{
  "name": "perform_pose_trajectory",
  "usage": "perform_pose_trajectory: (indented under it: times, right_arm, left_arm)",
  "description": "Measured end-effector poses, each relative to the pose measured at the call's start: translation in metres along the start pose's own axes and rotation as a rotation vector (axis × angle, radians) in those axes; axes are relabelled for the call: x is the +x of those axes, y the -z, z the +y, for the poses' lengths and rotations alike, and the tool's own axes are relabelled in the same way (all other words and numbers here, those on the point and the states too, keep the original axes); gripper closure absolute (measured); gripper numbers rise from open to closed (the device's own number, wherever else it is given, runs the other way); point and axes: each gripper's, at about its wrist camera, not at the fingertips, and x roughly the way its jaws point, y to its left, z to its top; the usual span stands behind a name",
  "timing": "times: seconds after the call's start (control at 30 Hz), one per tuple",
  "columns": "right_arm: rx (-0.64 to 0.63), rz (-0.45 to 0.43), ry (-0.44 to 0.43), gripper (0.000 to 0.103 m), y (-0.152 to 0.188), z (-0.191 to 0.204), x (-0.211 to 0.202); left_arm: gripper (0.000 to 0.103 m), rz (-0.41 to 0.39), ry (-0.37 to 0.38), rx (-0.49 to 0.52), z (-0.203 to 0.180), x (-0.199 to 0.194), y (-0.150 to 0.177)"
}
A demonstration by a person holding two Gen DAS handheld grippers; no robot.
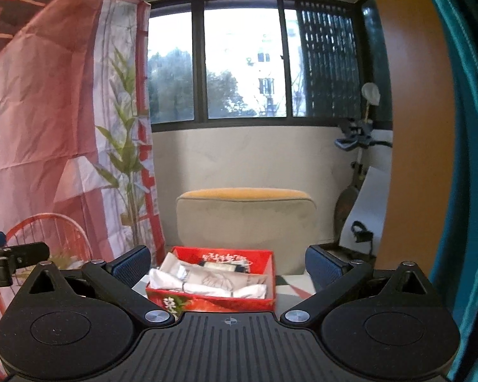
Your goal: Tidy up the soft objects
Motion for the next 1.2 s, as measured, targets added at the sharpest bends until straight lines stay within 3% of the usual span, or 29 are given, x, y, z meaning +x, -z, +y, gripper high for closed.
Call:
perform_pose_trajectory:
  times: [1.2]
  right_arm:
    - [-0.024, 0.044, 0.064, 0.000, 0.005, 0.000, 0.006]
  left_arm:
    - [0.000, 0.021, -0.034, 0.017, -0.001, -0.004, 0.001]
